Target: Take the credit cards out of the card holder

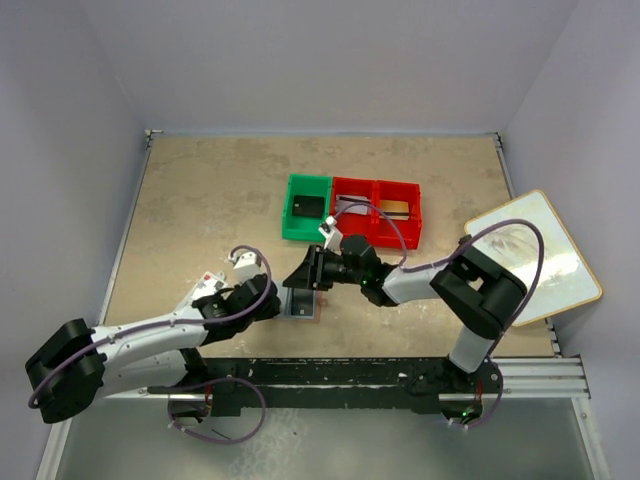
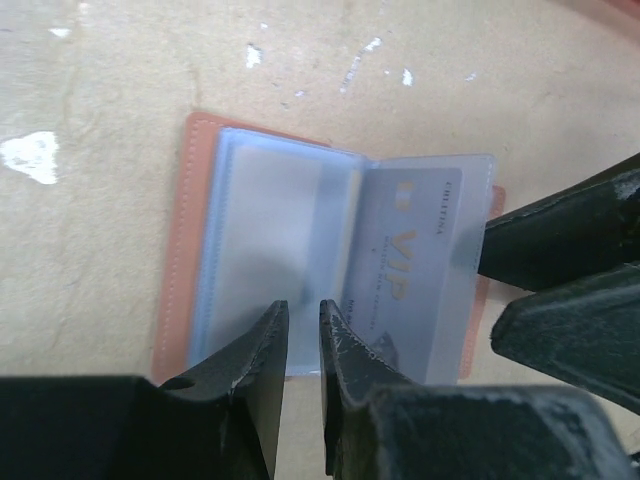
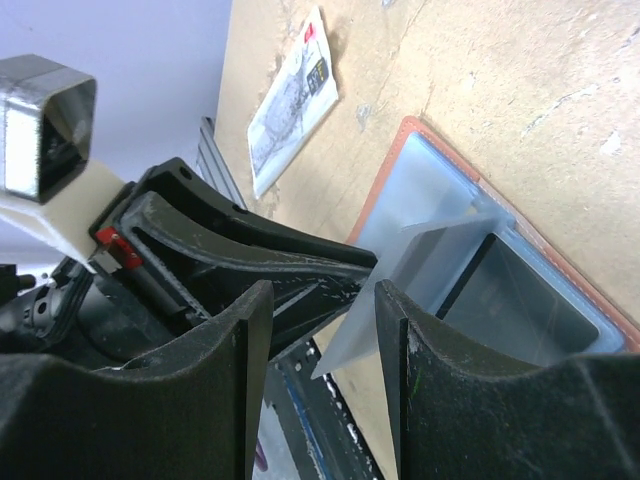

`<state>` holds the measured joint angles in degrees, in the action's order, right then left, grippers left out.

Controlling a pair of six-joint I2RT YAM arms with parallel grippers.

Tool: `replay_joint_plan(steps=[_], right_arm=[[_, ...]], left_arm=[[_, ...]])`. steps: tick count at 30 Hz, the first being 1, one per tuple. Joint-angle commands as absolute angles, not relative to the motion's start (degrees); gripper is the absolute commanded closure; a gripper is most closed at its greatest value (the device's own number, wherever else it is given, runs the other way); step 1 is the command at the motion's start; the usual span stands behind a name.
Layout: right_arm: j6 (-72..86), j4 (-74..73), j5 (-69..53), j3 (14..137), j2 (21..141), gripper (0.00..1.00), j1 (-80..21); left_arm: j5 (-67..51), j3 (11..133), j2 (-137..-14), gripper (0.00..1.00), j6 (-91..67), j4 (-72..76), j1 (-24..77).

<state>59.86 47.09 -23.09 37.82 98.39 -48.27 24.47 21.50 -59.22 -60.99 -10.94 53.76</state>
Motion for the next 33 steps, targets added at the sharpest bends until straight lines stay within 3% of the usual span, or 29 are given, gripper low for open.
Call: replay_joint_plan(steps=[1,9,17,24,29,33], right_arm=[[59.07,48.93,-25.66,42.26,101.23,0.52,-49.35],[57.35,47.24,-28.01,48.30,106.69,0.52,-50.07],[53.03,37.80,-21.73,46.45,100.75,0.52,-50.10],[51.28,32.24,-15.24,41.73,95.78,0.53,-50.18],[50.93,29.49,-13.27,37.46,91.23,0.53,-50.36],[51.31,31.31,-15.74,32.94,88.51,0.55,-51.61]], left_arm=[[30.53,21.73,-56.13,0.83,-63.38,-17.54,53.87],[38.78,22.59,-45.56,0.77,-68.15,-31.82,53.79],[39.72,22.51,-39.32,0.72,-67.36,-32.51,53.79],[34.31,26.18,-45.61,0.68,-60.63,-24.18,53.75],[33.93,31.06,-53.70,0.53,-54.38,-19.92,53.60],[29.27,35.72,-63.30,0.49,-49.02,-18.24,48.61]])
